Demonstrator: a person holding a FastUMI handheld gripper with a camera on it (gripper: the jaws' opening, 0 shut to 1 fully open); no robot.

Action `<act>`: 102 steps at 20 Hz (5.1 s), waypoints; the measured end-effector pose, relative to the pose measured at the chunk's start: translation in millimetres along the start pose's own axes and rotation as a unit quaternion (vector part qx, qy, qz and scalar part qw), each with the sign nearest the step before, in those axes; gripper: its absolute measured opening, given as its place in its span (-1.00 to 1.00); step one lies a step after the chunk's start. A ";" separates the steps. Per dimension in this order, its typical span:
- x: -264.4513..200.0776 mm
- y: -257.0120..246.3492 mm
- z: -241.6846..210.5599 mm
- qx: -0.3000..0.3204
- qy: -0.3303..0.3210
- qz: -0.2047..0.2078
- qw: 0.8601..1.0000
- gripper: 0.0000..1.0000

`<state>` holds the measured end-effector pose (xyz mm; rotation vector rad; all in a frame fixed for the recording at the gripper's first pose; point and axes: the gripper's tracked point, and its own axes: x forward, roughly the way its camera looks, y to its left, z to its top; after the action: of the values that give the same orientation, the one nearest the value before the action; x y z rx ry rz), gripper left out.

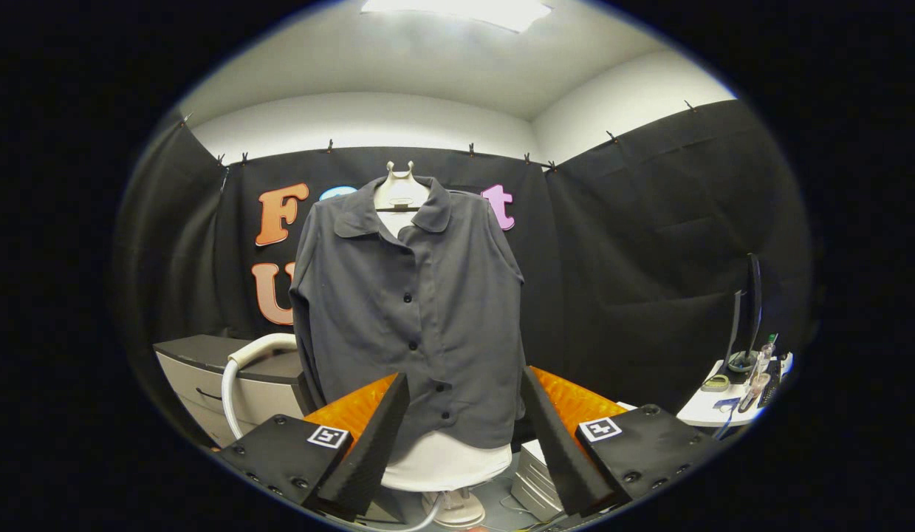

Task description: Iron the clothes twice with a garment steamer, once on the left side and once on the right side.

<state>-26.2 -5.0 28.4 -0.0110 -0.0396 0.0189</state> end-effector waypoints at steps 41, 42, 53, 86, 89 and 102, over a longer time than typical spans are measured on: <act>153.3 423.4 21.5 0.039 0.103 0.176 0.978 0.94; 163.5 433.6 10.3 0.031 0.113 0.171 0.978 0.95; 219.7 490.4 -115.6 -0.081 0.227 0.142 0.960 0.62; 118.3 434.8 -56.4 -0.047 0.133 0.226 0.964 -0.24; 88.6 421.9 -19.1 -0.034 0.101 0.241 0.965 -0.24; -4.5 302.2 55.7 -0.001 0.028 0.247 0.969 -0.25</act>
<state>-38.6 297.6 80.4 -0.0241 0.0208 0.5168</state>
